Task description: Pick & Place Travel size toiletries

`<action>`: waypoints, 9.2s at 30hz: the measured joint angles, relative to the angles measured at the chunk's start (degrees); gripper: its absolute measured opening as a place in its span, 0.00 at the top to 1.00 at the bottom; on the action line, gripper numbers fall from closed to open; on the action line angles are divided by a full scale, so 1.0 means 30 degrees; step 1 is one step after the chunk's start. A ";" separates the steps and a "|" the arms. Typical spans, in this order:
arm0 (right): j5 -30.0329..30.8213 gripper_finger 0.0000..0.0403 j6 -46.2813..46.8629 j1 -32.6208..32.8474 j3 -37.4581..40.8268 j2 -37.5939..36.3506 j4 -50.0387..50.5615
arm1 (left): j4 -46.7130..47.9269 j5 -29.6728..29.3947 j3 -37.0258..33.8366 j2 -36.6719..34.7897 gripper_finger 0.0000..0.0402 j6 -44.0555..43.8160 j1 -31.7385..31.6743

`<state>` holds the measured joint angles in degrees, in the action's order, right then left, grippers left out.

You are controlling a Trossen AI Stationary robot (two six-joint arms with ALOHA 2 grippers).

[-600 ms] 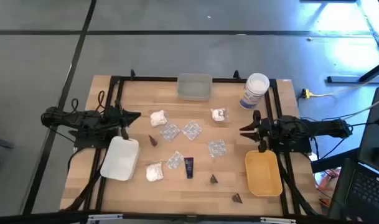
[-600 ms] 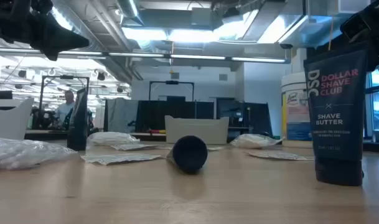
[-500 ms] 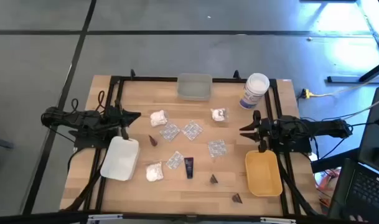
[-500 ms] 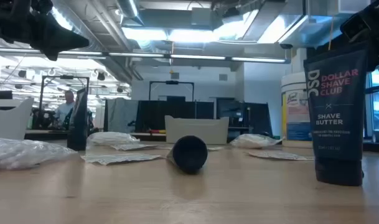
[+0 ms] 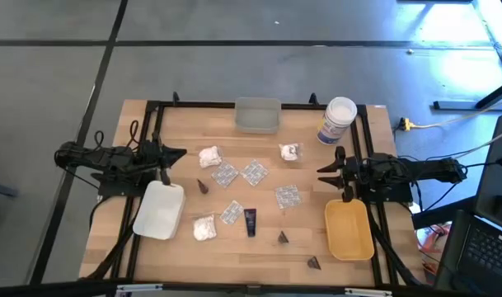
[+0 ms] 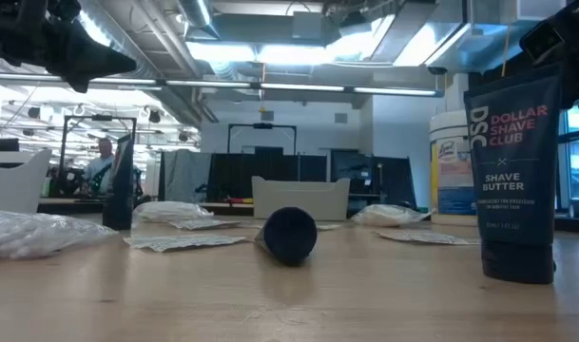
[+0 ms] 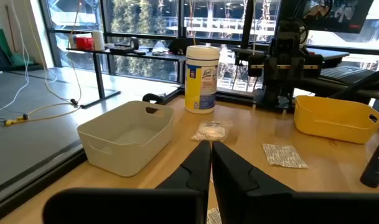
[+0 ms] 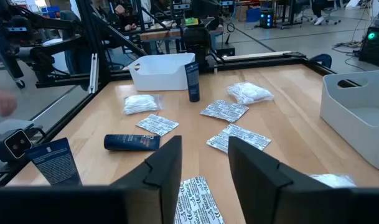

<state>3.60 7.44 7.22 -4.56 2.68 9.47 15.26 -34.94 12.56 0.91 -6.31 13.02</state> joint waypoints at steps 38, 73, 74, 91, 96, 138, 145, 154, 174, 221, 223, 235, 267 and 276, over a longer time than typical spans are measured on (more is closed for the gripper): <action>0.0925 0.81 0.0870 0.1052 -1.1919 1.2862 -0.6992 | -0.0154 0.0529 0.0005 -0.0002 0.97 -0.2711 0.0000; 0.7045 0.99 0.7125 0.9091 -2.0982 2.4163 0.3314 | -0.0120 0.0517 0.0003 0.0000 0.97 -0.2659 -0.0007; 0.6987 0.99 0.7613 0.9163 -2.1241 2.4542 0.3783 | -0.0113 0.0520 -0.0001 -0.0002 0.97 -0.2659 -0.0005; 0.5931 0.99 1.1497 1.0120 -2.4706 2.9337 0.6722 | 0.0001 0.0642 0.0001 0.0000 0.97 -0.3171 -0.0007; 0.5938 0.99 1.3594 1.0120 -2.5764 3.0467 0.8909 | 0.0008 0.0949 -0.0001 0.0000 0.97 -0.3169 -0.0005; 0.1217 0.99 2.2647 0.9802 -2.9266 3.4068 1.7040 | 0.0001 0.1020 -0.0001 0.0000 0.97 -0.3162 -0.0004; 0.0991 0.90 2.0720 0.9187 -2.9266 3.4068 1.5611 | 0.0001 0.1131 -0.0001 0.0000 0.97 -0.3171 0.0000; 0.1073 0.76 2.0801 0.9107 -2.9186 3.4068 1.6553 | 0.0001 0.1370 -0.0001 -0.0005 0.97 -0.3169 0.0000; 0.0984 0.70 2.1196 0.9122 -2.9164 3.5462 1.7162 | 0.0013 0.1399 0.0001 -0.0004 0.97 -0.3169 0.0000; 0.0517 0.91 2.0839 0.9253 -2.9172 3.6749 1.6716 | 0.0154 0.1384 0.0006 -0.0007 0.97 -0.3162 -0.0001; 0.0503 0.95 2.0689 0.9253 -2.9175 3.6749 1.6713 | 0.0154 0.1384 0.0006 -0.0006 0.97 -0.3162 -0.0006; 0.0617 0.98 1.9241 0.9248 -2.9172 3.6749 1.6735 | 0.0154 0.1384 -0.0001 -0.0007 0.97 -0.3162 -0.0002; 0.1734 1.00 1.1296 0.3669 -2.9179 3.3369 1.7528 | -0.0072 -0.4976 0.0002 -0.0004 0.97 0.2368 -0.0007; 0.1670 1.00 0.8737 0.0584 -2.9189 3.2489 1.7312 | -0.0072 -0.4969 0.0006 -0.0007 0.97 0.2368 -0.0007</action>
<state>8.61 33.65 8.98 -92.12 100.14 61.41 15.05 -49.84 12.58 0.89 0.80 12.99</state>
